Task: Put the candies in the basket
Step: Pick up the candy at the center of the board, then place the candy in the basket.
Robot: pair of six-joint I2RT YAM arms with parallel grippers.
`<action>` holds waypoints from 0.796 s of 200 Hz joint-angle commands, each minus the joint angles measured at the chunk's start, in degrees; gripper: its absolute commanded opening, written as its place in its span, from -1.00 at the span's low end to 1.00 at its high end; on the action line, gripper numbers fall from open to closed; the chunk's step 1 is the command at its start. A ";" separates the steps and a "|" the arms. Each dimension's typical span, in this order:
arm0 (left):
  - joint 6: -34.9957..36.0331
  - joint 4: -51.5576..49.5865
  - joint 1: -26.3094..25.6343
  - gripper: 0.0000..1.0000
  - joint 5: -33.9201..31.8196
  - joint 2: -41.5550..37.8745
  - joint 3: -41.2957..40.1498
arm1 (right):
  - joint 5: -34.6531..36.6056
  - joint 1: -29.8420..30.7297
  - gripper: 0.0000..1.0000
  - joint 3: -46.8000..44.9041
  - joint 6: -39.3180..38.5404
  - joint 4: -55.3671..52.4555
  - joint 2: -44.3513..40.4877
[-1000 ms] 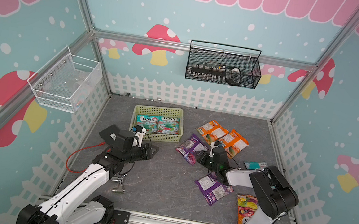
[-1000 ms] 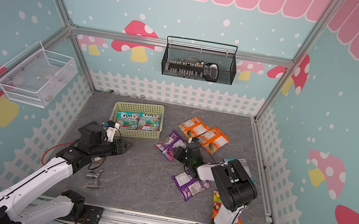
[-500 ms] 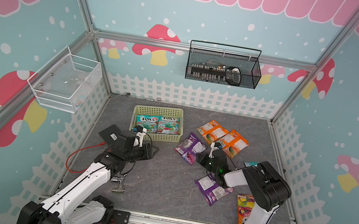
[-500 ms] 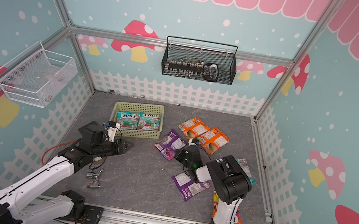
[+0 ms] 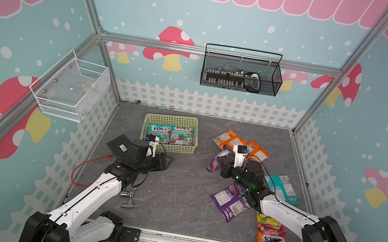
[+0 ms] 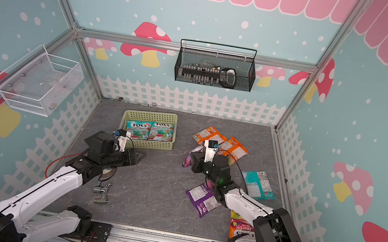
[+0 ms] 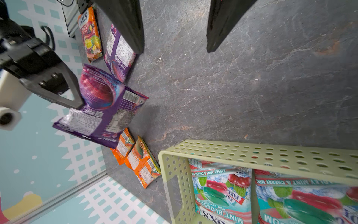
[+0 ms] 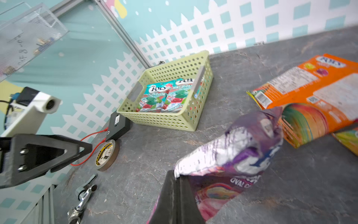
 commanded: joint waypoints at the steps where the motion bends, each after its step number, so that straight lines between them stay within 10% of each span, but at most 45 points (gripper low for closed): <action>1: -0.11 -0.88 0.44 0.12 -5.67 0.77 3.47 | -5.67 0.58 -1.00 6.62 -7.67 -4.89 -1.13; 61: -0.87 -2.85 10.53 0.13 -4.37 -0.73 4.36 | -9.13 4.18 -1.00 26.01 -11.80 -11.25 12.64; 159: 5.29 -4.08 10.82 0.12 -1.92 -2.01 3.73 | -5.08 8.24 -1.00 60.57 -12.48 -22.04 43.28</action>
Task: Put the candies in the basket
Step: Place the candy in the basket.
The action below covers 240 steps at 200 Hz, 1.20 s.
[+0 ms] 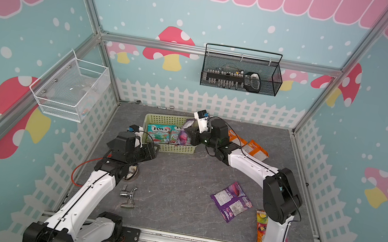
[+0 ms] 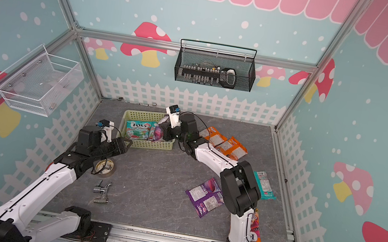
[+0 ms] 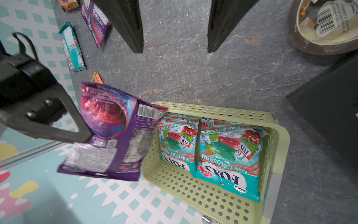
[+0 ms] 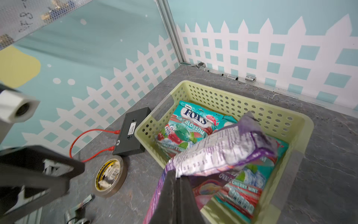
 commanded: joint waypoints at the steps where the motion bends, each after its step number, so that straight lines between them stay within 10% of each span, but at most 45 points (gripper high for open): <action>1: 1.68 -0.75 0.24 0.11 1.40 -0.42 0.12 | 0.70 0.50 -1.00 7.67 -1.24 -3.33 4.70; 79: 1.75 -0.72 0.12 0.12 1.65 -0.82 -0.24 | 8.86 0.20 -1.00 25.40 -2.77 -17.41 20.77; 198: 1.52 -0.87 0.14 0.13 1.32 -1.13 -0.58 | 8.37 -2.74 -1.00 28.11 -5.08 -17.17 23.42; 240: 1.52 -0.83 0.16 0.14 1.36 -0.19 -0.24 | 10.87 -3.16 -0.72 26.25 -5.69 -17.18 21.55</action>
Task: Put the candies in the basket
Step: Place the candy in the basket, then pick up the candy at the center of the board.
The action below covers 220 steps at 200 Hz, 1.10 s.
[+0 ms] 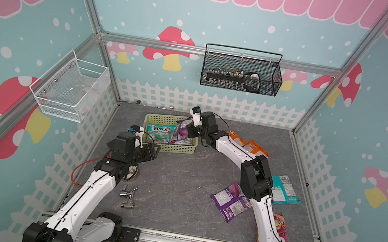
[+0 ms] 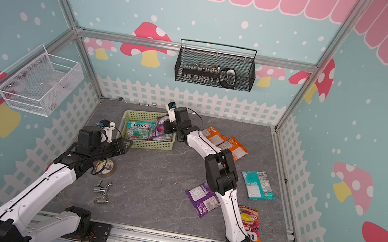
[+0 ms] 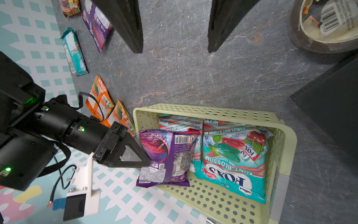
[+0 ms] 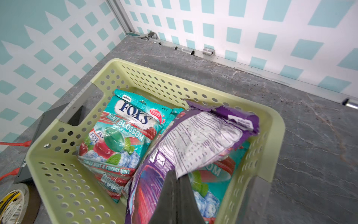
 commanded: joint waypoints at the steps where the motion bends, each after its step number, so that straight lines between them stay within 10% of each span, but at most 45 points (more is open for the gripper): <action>1: 1.02 -0.79 0.18 0.14 0.48 -0.07 -0.19 | 2.40 -0.28 -0.70 -0.29 -0.75 0.56 -0.09; 60: 0.68 -0.80 0.11 0.16 0.48 -0.31 -0.54 | 3.69 -0.49 -0.07 -4.36 -1.54 -1.20 -7.60; 116: -1.57 1.25 -1.97 0.05 5.05 0.92 -1.23 | 1.96 -0.41 0.33 -28.52 6.21 2.50 -26.49; 220: -6.86 20.29 -30.53 -0.13 0.88 15.94 -3.11 | 25.43 -0.45 0.80 -62.54 41.19 -27.66 -60.97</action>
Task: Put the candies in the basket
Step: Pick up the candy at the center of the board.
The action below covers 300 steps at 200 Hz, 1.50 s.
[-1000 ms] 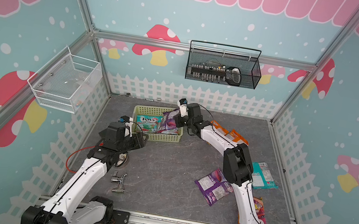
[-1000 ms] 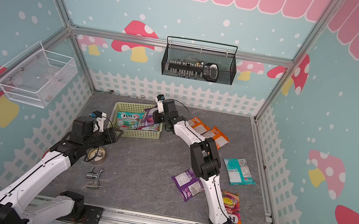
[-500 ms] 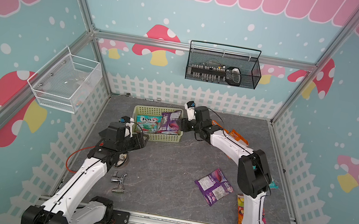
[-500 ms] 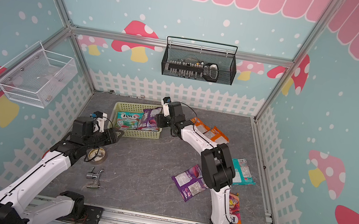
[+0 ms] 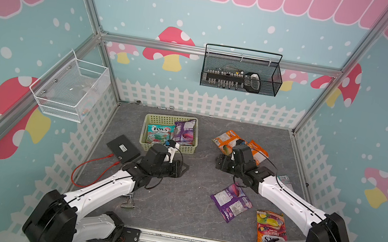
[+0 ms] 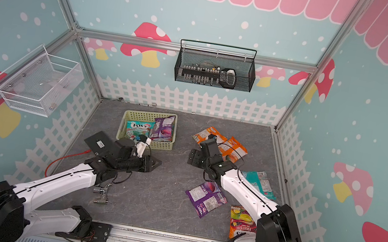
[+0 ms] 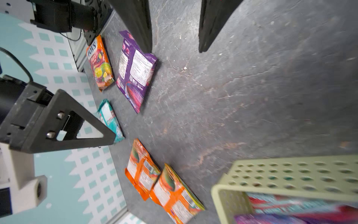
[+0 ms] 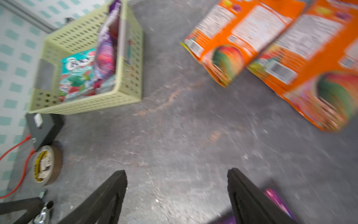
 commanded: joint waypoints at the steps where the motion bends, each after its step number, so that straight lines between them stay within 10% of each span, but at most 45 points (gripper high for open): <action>1: -1.59 7.50 -4.10 -0.13 -1.35 4.44 -0.46 | 6.53 0.14 0.81 -3.29 12.63 -12.62 -3.48; 100: 0.22 13.63 -14.97 -0.13 3.56 34.33 16.26 | 0.93 0.04 0.94 -21.19 31.45 -18.50 -15.86; 224: -3.37 17.49 -13.93 -0.06 9.74 42.96 15.06 | -8.30 0.15 0.76 -30.15 14.69 9.05 -9.47; 300: -6.08 22.46 -11.19 -1.00 11.59 37.42 10.96 | -6.28 0.17 0.74 -32.48 10.61 14.81 -7.99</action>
